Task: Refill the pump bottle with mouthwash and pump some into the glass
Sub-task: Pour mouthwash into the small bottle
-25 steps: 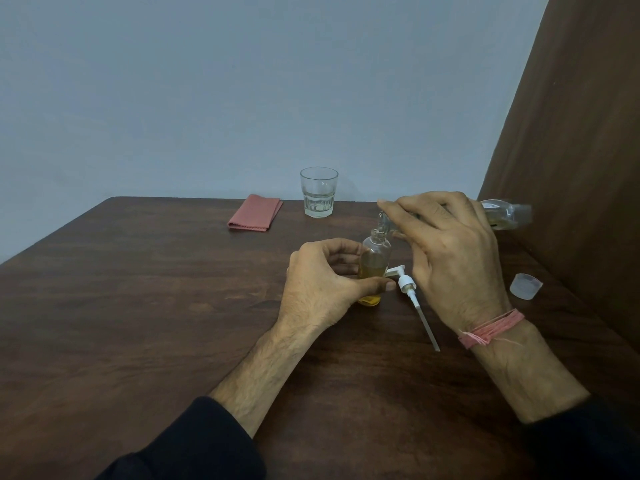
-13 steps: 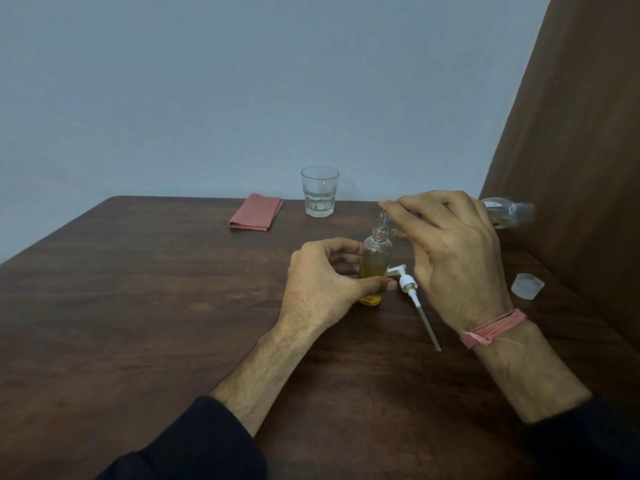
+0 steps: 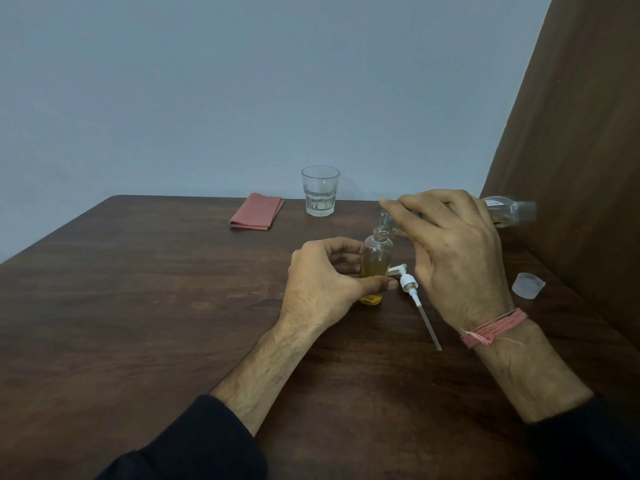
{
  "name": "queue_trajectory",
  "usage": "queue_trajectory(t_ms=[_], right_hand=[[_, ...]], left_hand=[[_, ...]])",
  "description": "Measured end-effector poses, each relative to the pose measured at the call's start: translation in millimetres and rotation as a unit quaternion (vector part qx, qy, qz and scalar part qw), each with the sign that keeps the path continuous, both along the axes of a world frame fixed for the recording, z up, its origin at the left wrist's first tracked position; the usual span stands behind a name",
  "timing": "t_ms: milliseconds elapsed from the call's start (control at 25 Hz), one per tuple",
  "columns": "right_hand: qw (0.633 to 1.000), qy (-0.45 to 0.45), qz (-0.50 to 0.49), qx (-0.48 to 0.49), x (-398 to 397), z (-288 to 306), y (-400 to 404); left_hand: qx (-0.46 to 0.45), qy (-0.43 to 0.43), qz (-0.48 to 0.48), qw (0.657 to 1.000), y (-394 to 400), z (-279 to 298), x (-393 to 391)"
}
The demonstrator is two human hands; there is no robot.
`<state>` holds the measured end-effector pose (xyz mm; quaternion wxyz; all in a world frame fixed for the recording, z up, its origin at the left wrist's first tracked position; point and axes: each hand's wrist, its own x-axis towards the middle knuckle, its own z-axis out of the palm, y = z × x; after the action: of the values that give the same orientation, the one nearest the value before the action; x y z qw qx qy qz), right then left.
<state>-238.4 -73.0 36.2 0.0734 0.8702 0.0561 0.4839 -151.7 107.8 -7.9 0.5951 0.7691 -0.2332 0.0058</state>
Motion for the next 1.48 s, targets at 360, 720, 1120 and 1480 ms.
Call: queue_trajectory(t_ms=[360,720,1120,1480], right_hand=[[1.0,-0.006,0.008,0.0,1.8,-1.2,-2.9],[1.0,-0.001,0.002,-0.003,0.6,-0.4,-2.2],[1.0,0.002,0.0,-0.003,0.7,-0.6,-2.0],[1.0,0.0,0.002,-0.006,1.6,-1.1,-3.7]], left_hand=[[0.0,0.009,-0.003,1.0,0.9,1.7,-1.4],[0.008,0.007,-0.002,1.0,0.5,1.2,-1.0],[0.004,0.0,0.006,1.0,-0.4,-0.5,0.3],[0.002,0.002,0.005,1.0,-0.4,-0.9,0.1]])
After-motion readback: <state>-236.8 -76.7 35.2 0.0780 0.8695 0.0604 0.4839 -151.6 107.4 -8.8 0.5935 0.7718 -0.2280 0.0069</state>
